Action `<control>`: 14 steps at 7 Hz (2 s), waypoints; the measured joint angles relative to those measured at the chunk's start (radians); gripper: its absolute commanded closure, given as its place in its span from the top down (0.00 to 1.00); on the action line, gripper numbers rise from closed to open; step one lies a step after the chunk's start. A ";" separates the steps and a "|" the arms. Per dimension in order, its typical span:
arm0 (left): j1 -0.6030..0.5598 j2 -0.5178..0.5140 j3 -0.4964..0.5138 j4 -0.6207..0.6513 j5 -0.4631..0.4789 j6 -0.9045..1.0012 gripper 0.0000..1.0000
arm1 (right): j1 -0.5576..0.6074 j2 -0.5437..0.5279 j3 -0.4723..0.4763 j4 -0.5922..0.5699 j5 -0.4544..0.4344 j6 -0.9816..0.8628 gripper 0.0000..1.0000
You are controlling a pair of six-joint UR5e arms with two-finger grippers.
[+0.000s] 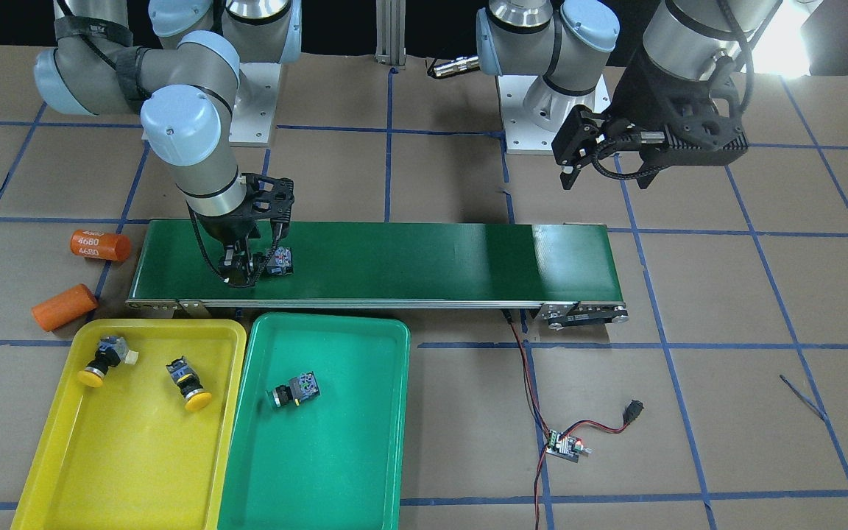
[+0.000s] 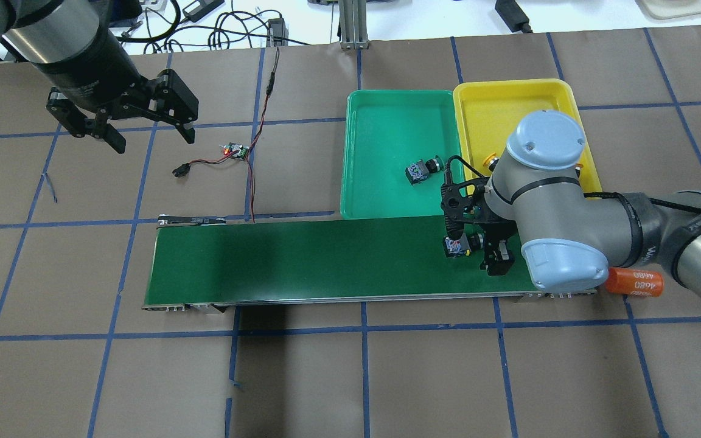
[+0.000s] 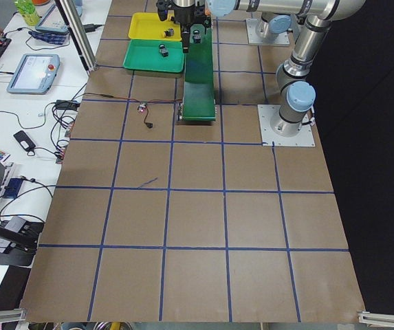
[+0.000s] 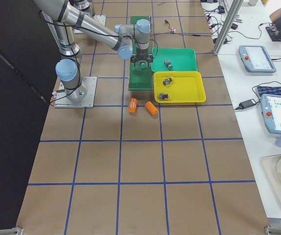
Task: Sort buttons by color to trays
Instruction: 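Grasp the last green-capped button with the right gripper and lift it, then lower the green-capped button into the green tray and open the right gripper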
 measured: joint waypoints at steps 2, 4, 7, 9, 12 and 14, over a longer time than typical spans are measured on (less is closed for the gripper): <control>0.000 0.000 0.000 0.000 0.000 0.000 1.00 | 0.001 0.001 -0.003 -0.010 -0.001 -0.002 0.01; 0.000 0.000 0.000 0.000 0.000 0.000 1.00 | 0.002 0.001 -0.018 -0.013 -0.001 0.002 0.00; 0.000 -0.001 0.000 0.000 0.000 0.001 1.00 | 0.093 0.135 -0.285 0.007 0.004 0.082 0.00; 0.001 -0.001 0.001 0.000 0.000 0.001 1.00 | 0.149 0.215 -0.478 0.094 0.001 0.115 0.03; 0.002 -0.001 0.001 0.000 0.000 0.001 1.00 | 0.154 0.246 -0.541 0.133 0.004 0.118 1.00; 0.002 -0.002 0.001 0.000 0.000 0.001 1.00 | 0.148 0.246 -0.566 0.152 0.005 0.118 1.00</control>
